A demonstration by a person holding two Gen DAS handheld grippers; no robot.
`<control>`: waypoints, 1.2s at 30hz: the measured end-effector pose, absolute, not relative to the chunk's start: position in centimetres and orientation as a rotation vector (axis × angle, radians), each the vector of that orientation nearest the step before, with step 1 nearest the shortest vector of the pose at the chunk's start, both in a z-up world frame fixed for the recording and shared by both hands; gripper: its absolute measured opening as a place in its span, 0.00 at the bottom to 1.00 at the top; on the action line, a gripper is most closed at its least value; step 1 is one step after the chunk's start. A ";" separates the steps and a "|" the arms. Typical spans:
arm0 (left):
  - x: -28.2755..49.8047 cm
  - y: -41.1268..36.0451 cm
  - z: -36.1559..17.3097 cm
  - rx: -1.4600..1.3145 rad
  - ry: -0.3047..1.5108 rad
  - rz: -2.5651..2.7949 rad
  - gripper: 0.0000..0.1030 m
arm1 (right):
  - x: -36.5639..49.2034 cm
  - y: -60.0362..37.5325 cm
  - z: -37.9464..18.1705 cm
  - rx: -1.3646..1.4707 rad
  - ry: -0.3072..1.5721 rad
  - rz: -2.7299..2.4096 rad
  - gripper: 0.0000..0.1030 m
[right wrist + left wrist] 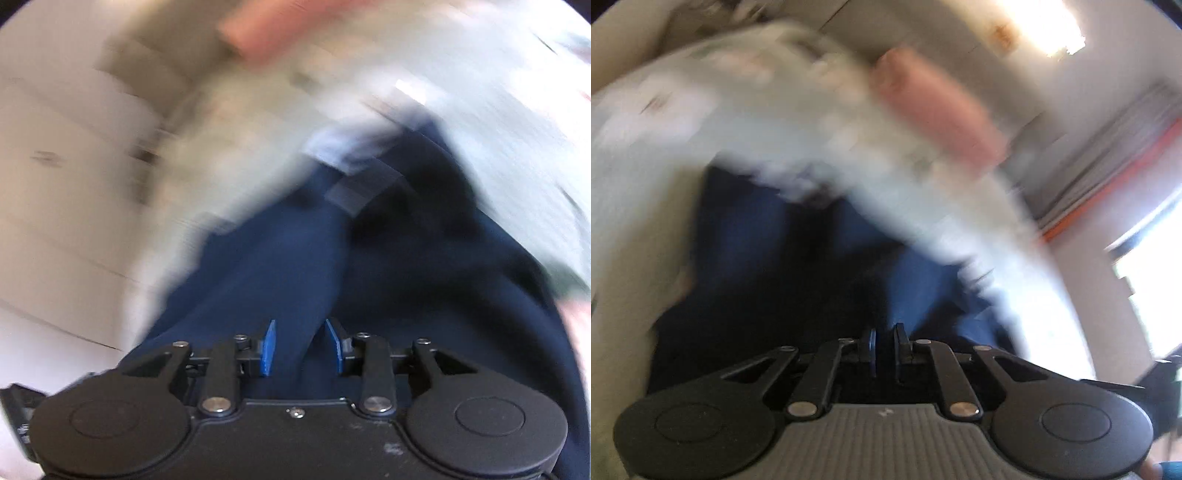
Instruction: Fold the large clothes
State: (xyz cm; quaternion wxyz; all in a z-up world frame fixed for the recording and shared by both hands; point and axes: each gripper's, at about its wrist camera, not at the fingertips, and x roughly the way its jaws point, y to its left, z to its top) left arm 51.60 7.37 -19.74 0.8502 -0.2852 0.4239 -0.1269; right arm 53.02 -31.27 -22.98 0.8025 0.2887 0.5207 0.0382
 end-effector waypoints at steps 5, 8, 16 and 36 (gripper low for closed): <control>47.9 8.4 -19.5 -0.532 0.907 -0.248 0.12 | 49.5 -30.8 -22.1 0.556 1.142 0.040 0.38; 47.6 7.8 -15.8 -0.449 0.829 -0.296 0.12 | 50.4 -26.3 -18.9 0.466 1.042 0.198 0.38; 51.5 1.6 -15.9 -0.491 0.815 -0.517 0.12 | 54.6 -18.9 -18.7 0.321 0.930 0.195 0.22; 47.9 5.6 -20.4 -0.465 0.920 -0.343 0.09 | 48.2 -14.5 -19.6 0.079 1.019 0.287 0.26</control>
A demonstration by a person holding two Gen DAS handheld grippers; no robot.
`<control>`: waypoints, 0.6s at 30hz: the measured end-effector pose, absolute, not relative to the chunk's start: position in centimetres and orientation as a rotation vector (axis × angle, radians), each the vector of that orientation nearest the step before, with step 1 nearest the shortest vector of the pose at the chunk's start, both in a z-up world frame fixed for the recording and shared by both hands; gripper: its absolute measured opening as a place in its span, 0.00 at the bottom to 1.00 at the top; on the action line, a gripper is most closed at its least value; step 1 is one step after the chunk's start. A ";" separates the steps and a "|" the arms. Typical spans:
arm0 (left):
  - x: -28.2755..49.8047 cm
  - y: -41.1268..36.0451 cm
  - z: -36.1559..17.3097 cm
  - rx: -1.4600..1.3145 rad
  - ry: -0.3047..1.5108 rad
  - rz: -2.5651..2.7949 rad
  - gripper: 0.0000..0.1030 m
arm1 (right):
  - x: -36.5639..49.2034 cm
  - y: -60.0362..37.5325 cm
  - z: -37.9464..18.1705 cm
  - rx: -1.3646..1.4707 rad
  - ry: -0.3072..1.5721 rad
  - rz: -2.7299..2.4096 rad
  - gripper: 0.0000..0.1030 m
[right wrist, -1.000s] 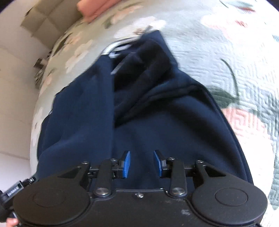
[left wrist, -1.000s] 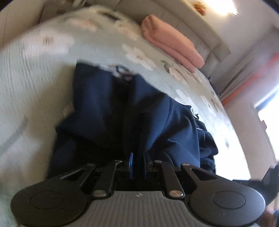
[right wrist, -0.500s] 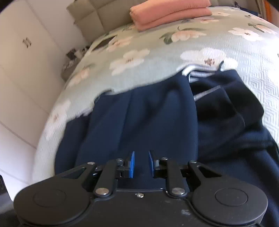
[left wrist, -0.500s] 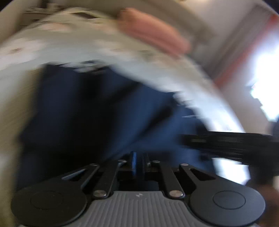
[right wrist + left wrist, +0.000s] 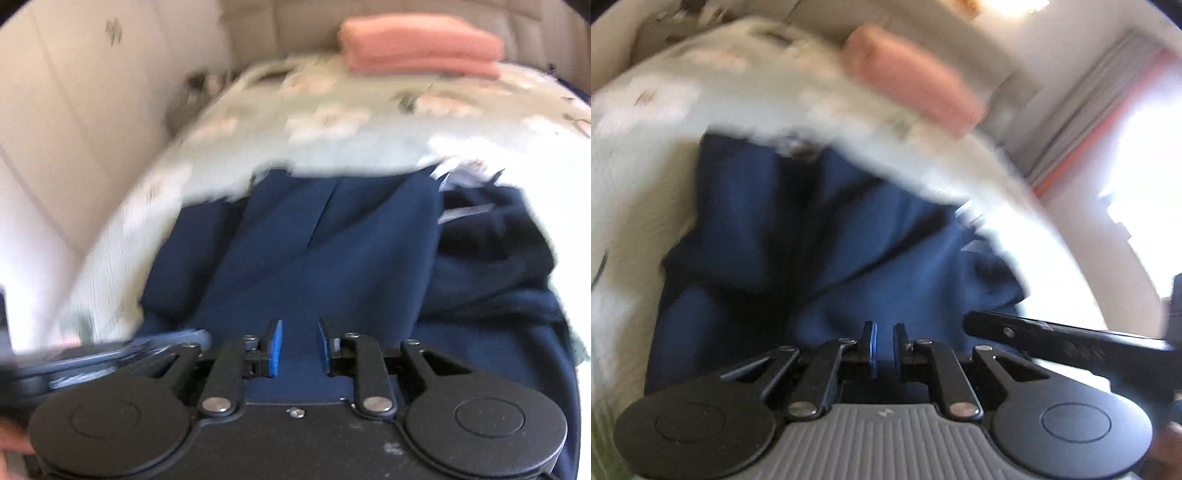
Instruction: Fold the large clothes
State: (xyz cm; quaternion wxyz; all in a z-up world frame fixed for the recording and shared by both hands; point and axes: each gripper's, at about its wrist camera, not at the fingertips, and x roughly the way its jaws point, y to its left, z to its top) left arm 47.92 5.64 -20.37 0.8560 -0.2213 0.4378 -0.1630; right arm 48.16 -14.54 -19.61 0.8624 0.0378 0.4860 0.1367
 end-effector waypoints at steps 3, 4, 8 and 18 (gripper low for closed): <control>47.4 7.1 -22.9 -0.556 0.980 -0.320 0.06 | 46.2 -15.7 -23.1 0.117 1.143 0.244 0.24; 46.9 7.6 -23.0 -0.595 0.979 -0.325 0.05 | 45.3 -16.5 -22.8 0.146 1.116 0.257 0.23; 45.2 8.1 -22.7 -0.576 0.975 -0.288 0.07 | 43.5 -18.7 -22.1 0.180 1.150 0.271 0.27; 35.4 10.0 -17.3 -0.323 1.079 -0.174 0.39 | 34.8 -28.0 -19.0 0.262 1.283 0.269 0.39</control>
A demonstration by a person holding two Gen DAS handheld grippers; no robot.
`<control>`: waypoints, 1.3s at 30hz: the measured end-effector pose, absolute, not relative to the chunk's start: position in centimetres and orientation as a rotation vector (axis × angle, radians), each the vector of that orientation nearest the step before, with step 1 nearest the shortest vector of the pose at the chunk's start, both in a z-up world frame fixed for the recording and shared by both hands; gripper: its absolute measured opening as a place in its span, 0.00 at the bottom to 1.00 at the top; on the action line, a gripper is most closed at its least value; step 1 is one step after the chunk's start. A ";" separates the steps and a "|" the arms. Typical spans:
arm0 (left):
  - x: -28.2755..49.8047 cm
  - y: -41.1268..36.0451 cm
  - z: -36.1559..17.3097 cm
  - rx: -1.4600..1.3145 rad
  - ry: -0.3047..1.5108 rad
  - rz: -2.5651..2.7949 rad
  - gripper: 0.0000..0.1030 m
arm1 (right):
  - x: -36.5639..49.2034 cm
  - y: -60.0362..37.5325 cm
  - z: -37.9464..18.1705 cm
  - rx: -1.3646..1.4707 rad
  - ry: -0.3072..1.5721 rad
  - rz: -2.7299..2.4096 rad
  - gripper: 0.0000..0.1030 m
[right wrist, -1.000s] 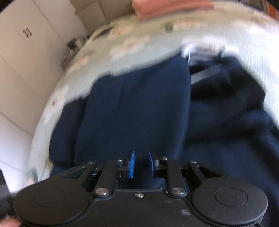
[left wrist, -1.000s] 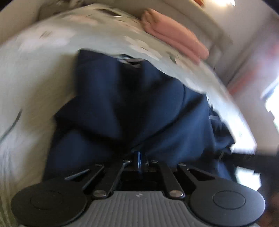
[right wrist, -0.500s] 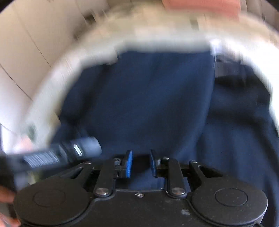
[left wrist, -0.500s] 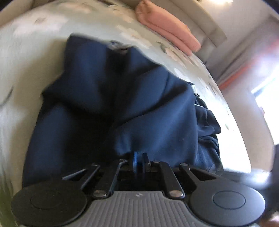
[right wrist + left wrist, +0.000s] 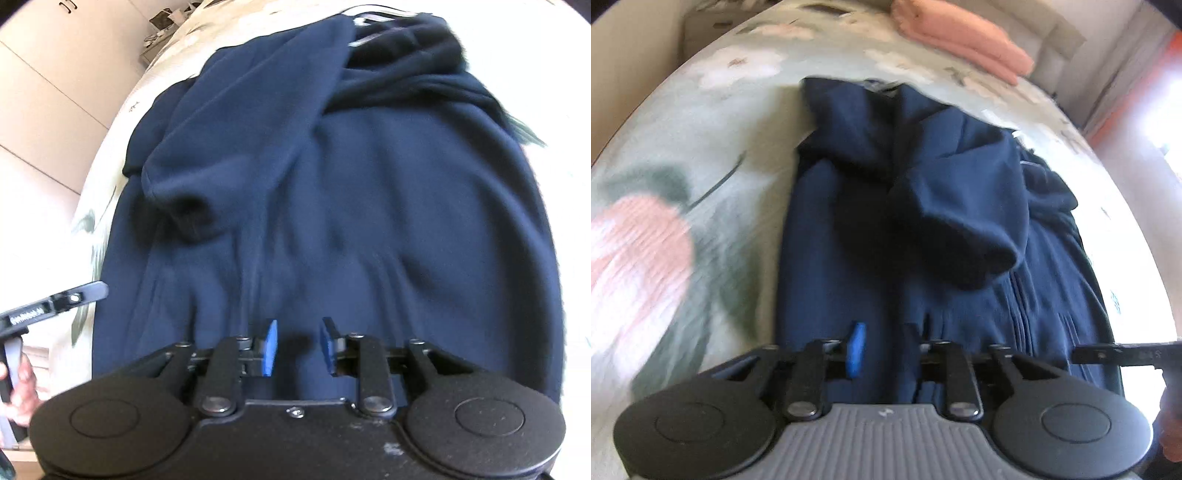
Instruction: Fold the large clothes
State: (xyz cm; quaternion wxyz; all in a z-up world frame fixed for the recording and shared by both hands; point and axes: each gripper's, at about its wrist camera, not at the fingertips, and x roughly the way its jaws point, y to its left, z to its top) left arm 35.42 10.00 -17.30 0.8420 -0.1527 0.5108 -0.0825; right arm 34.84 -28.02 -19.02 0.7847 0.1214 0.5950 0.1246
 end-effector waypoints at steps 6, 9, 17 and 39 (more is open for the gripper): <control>30.2 11.5 -16.5 -0.435 1.172 -0.051 0.47 | 29.7 -34.4 -17.3 0.262 1.310 0.173 0.77; 27.9 11.6 -16.6 -0.461 1.220 -0.037 0.49 | 27.7 -37.2 -17.8 0.246 1.328 0.098 0.77; 23.9 11.3 -19.2 -0.555 1.279 0.014 0.51 | 24.9 -40.6 -20.7 0.262 1.461 0.064 0.77; 19.6 10.3 -23.3 -0.670 1.445 -0.021 0.12 | 23.5 -38.0 -20.8 0.177 1.498 0.301 0.15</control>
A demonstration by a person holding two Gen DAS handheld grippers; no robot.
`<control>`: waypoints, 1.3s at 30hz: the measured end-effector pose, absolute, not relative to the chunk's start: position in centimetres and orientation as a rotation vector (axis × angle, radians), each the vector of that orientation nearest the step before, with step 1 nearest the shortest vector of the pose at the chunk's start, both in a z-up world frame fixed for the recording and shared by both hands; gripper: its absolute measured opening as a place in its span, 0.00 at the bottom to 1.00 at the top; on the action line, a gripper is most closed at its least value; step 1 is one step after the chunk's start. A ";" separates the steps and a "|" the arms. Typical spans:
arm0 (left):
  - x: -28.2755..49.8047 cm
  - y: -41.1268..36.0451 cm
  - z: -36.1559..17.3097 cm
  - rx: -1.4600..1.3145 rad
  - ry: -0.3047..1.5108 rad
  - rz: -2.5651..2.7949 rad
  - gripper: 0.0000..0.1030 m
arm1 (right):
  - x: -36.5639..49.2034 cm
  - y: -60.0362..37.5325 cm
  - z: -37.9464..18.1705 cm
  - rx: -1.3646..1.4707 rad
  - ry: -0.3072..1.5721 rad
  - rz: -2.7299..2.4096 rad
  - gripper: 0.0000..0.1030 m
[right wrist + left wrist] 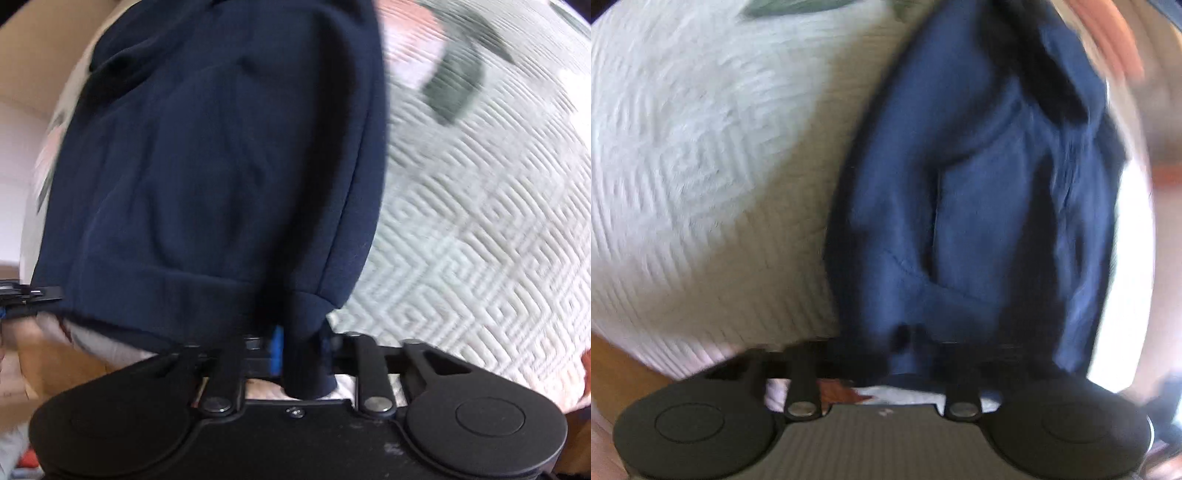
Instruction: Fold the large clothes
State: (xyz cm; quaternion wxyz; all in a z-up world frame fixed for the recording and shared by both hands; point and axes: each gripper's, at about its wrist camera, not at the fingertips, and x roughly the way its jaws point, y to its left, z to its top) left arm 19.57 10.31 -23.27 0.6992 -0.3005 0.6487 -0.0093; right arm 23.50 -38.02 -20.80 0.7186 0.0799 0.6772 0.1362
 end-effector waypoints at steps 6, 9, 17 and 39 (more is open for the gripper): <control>20.6 11.6 -18.6 -0.777 1.239 -0.089 0.08 | 25.0 -40.0 -15.1 0.345 1.348 0.381 0.11; 23.2 12.4 -14.7 -0.854 1.091 -0.210 0.05 | 27.9 -39.8 -10.8 0.347 1.209 0.452 0.11; 36.7 16.8 -8.8 -0.870 0.655 -0.239 0.06 | 42.3 -42.7 -7.9 0.440 0.823 0.221 0.16; 50.2 13.4 -16.0 -0.269 0.962 -0.315 0.30 | 48.5 -34.1 -16.7 0.104 1.054 -0.060 0.64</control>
